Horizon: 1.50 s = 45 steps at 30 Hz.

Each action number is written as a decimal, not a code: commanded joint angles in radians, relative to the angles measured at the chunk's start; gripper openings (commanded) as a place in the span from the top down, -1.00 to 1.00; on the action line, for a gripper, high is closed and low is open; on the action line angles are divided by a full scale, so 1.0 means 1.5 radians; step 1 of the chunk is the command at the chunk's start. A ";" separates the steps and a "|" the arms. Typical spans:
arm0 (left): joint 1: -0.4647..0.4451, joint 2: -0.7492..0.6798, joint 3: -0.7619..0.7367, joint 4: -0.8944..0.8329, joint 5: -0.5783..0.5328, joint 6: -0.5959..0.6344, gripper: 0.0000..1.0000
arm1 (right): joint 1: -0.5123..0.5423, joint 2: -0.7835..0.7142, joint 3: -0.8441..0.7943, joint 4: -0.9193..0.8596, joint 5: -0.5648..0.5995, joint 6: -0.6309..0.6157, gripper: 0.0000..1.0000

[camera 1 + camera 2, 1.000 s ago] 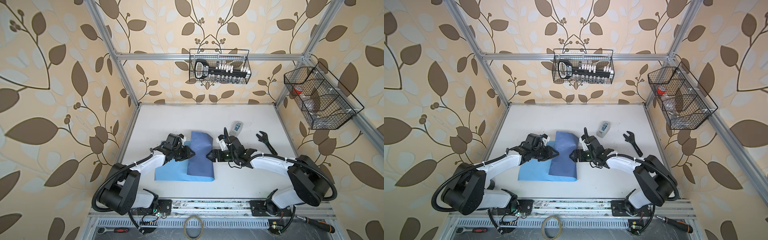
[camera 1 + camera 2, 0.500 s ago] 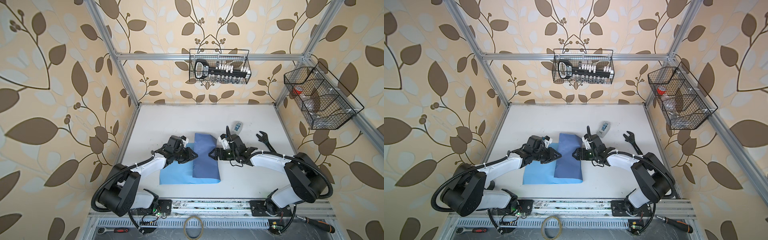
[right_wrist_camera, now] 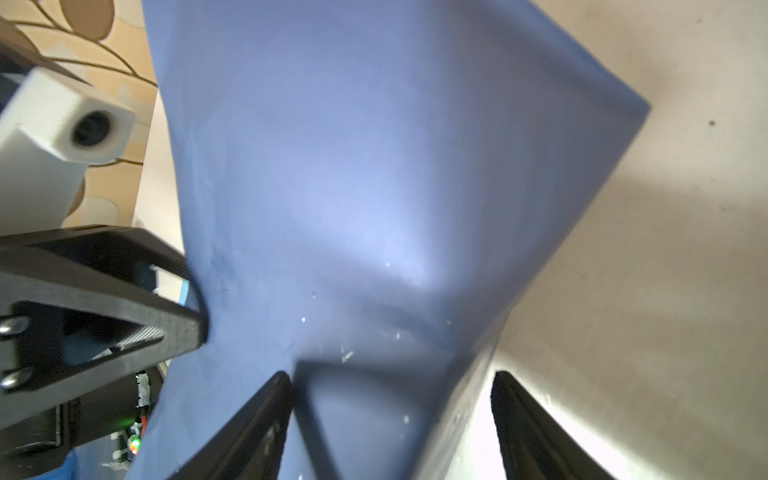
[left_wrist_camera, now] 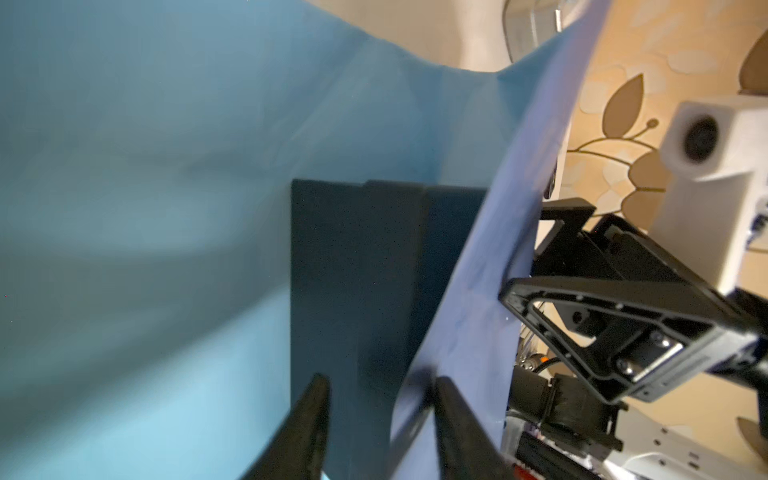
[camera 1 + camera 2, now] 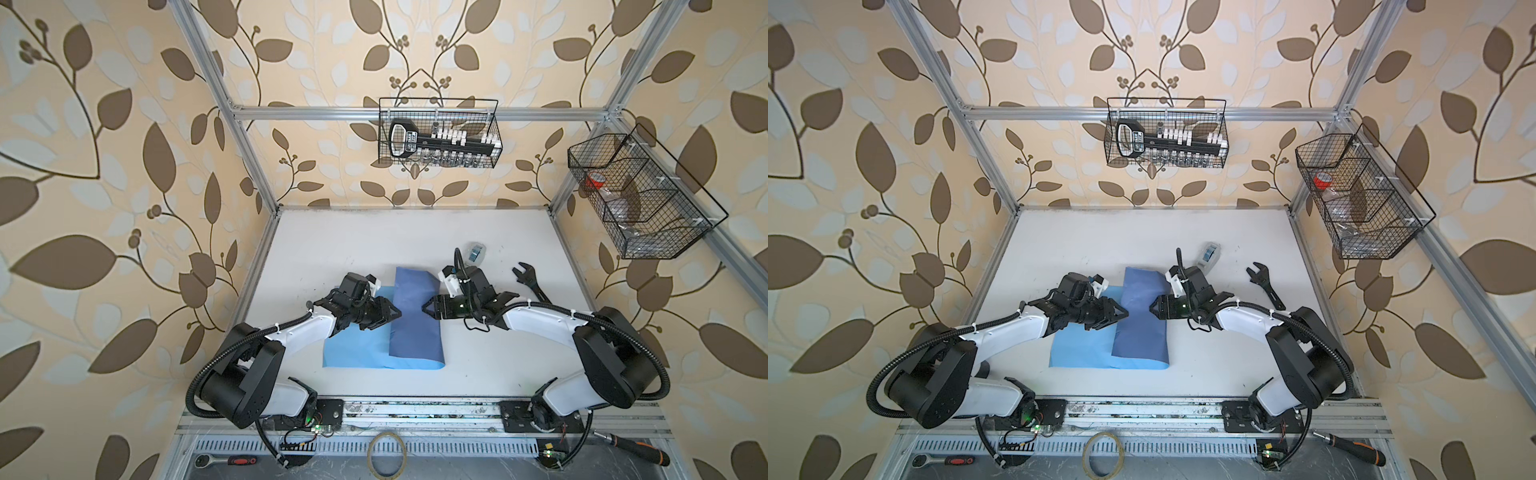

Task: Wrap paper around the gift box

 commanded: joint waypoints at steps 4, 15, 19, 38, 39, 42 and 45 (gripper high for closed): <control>0.003 -0.011 0.060 -0.066 -0.028 -0.012 -0.48 | 0.011 0.029 -0.013 -0.091 0.033 -0.057 -0.47; 0.005 0.132 0.193 -0.125 -0.063 0.042 -0.47 | 0.009 0.034 -0.007 -0.085 0.027 -0.063 -0.42; 0.004 0.140 0.169 -0.122 -0.046 0.052 -0.17 | 0.003 0.025 -0.004 -0.087 0.028 -0.066 -0.43; 0.004 0.087 0.058 -0.089 -0.039 0.038 0.38 | -0.032 0.011 0.024 -0.067 -0.054 -0.044 -0.66; 0.005 0.087 0.057 -0.088 -0.039 0.038 0.38 | -0.032 0.012 0.023 -0.063 -0.060 -0.041 -0.66; 0.005 0.084 0.052 -0.086 -0.040 0.039 0.37 | -0.030 0.017 0.023 -0.057 -0.064 -0.036 -0.65; 0.006 0.074 0.046 -0.086 -0.041 0.038 0.30 | -0.029 0.026 0.024 -0.061 -0.050 -0.038 -0.65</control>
